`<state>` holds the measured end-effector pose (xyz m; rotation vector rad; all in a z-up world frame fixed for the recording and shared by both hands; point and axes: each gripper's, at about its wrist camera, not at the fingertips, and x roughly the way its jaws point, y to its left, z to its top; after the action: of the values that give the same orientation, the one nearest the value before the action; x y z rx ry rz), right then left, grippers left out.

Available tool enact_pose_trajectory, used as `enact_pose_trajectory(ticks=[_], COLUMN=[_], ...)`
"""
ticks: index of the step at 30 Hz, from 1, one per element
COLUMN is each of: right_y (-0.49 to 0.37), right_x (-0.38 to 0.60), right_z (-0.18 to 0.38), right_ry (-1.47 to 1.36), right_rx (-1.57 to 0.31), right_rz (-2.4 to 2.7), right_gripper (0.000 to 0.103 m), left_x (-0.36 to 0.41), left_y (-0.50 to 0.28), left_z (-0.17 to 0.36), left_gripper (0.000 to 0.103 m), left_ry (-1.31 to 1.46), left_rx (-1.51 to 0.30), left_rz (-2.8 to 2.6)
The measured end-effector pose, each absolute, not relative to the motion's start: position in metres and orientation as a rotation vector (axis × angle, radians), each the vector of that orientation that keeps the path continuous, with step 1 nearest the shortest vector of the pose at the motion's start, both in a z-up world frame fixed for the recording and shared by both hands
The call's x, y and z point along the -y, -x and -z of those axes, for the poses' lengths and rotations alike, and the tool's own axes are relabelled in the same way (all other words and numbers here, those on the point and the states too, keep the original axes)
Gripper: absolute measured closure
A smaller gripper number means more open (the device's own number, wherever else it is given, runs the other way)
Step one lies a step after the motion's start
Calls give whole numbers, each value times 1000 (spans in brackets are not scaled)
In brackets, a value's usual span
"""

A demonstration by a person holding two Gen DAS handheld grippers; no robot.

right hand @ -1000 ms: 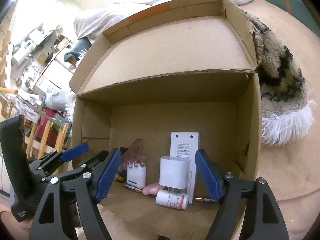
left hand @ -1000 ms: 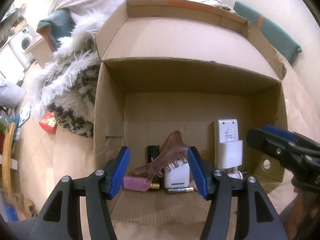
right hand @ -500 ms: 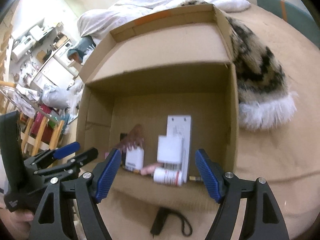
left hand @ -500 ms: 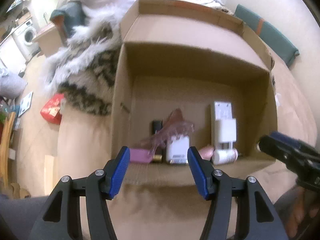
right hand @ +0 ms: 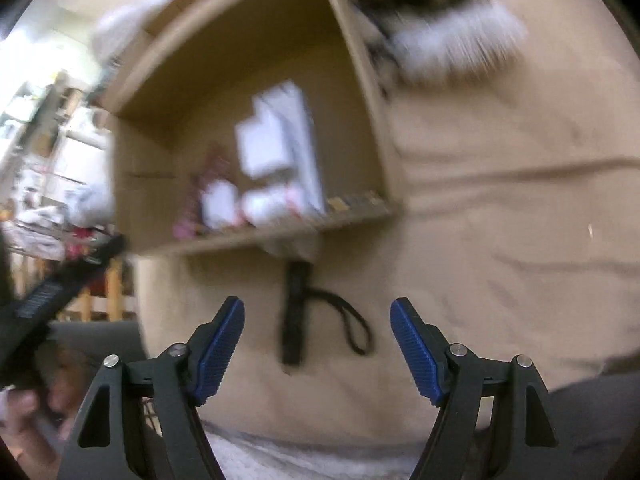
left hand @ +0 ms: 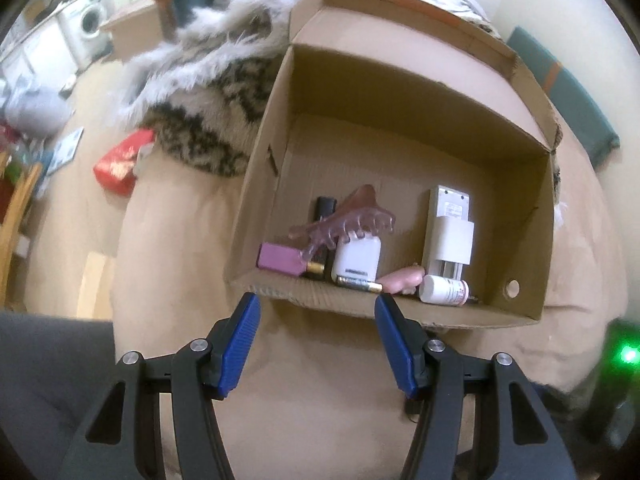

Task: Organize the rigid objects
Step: 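Open the left tool to release the batteries and withdraw it, then grasp the black flashlight on the bed with the right tool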

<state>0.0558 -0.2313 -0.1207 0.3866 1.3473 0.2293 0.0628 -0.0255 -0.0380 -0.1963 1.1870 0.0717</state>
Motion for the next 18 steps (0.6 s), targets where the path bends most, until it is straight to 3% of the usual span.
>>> enact_pose_trajectory(ticks=[6,8,9,12,14,15,18], right_y=[-62,-65,-66,-64,-63,-63,-63], right_x=[178,160,154,138,134,134,142], right_z=[147,159,165,168,166,165,165], right_ry=[-242,-196,-171,-58,-11,7,-55], right_rx=[-1408,-1429,-1438,-1394,-1372,-1367,-1378], right_rz=[-284,-286,-275,-247,-246,-240,-262], right_gripper=[23,32,42,43,60,77,82], left_x=[28,26,25,25,27,28,29], left_y=[-62,-64,-65,-68,-70,-70,-67], left_z=[46,45,43,40,40,41,45], left_gripper=[47,47,47,47,47,47,47], left_ry=[180,188,187,172,161,156,149], left_rx=[-1210,-1212,-1209,-1199,-1193,-1191,-1188], left_rz=[-102,-111,-119,-129,-131,-132,-143])
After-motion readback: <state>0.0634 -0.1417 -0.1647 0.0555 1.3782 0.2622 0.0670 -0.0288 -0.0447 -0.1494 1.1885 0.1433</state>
